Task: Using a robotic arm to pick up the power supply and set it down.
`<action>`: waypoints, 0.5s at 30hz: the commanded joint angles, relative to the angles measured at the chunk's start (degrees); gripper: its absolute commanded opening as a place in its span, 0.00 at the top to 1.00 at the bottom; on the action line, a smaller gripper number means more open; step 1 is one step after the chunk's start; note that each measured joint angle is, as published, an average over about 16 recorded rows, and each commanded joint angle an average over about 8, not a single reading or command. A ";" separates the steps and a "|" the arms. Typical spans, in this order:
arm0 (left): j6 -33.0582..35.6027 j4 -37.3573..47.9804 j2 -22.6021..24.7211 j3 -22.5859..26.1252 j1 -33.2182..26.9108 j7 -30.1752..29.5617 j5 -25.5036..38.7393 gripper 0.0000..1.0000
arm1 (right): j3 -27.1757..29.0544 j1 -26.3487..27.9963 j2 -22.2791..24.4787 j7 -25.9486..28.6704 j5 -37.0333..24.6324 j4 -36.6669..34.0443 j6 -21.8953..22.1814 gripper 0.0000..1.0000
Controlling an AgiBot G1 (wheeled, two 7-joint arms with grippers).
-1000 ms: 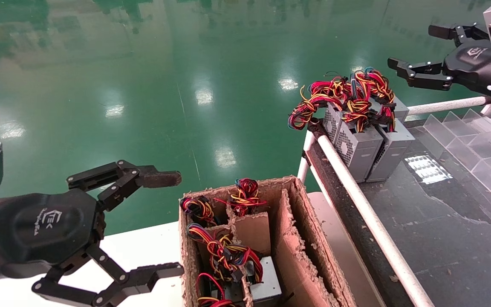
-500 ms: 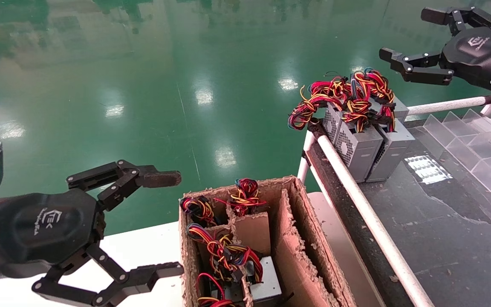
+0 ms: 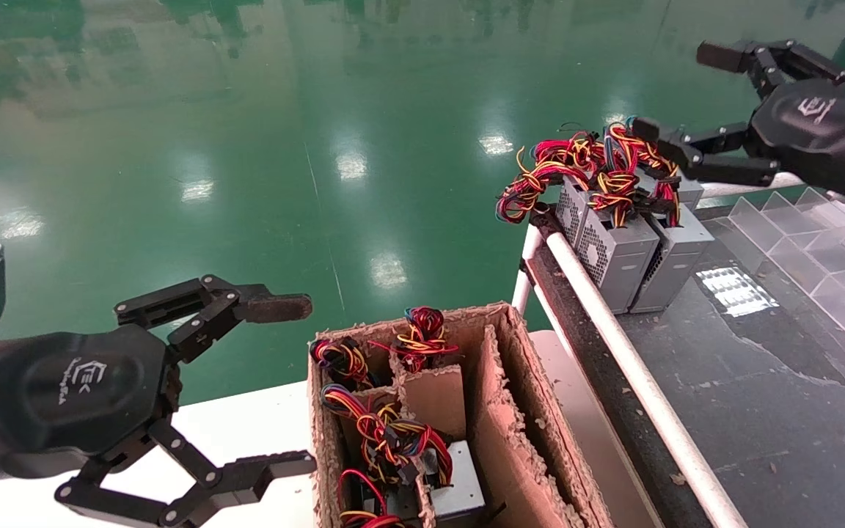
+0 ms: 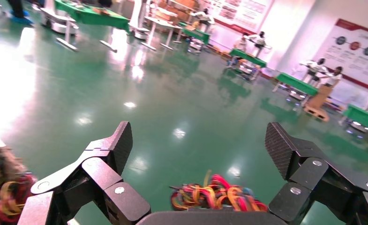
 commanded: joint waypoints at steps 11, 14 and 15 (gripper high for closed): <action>0.00 0.00 0.00 0.01 0.00 0.00 -0.01 0.00 | -0.06 -9.17 3.44 8.14 5.83 14.72 -2.90 0.00; 0.00 0.00 0.00 0.01 0.00 0.00 -0.01 0.00 | -0.07 -11.30 4.24 10.04 7.18 18.14 -3.58 0.00; 0.00 0.00 0.00 0.01 0.00 0.00 -0.01 0.00 | -0.08 -12.00 4.51 10.65 7.62 19.26 -3.80 0.00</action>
